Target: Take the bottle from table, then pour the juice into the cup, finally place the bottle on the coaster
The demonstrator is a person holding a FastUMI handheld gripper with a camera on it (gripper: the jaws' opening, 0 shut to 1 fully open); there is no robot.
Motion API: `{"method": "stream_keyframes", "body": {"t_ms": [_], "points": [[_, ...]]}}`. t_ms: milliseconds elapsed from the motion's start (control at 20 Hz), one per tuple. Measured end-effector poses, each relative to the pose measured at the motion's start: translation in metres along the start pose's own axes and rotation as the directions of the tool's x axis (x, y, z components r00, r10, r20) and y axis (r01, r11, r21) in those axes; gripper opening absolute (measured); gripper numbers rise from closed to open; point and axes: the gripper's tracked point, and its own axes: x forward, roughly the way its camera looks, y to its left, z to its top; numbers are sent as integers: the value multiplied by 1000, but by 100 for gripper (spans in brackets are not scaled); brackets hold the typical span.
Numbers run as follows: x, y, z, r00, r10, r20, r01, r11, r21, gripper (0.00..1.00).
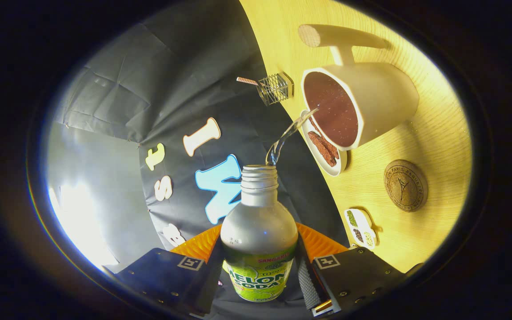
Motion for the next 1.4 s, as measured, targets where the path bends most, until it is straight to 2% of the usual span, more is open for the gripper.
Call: {"method": "stream_keyframes", "body": {"t_ms": [650,1400], "points": [[6,10,-2,1000,8,18,-10,995,98,75],[8,22,-2,999,23,27,-26,990,138,75]]}}
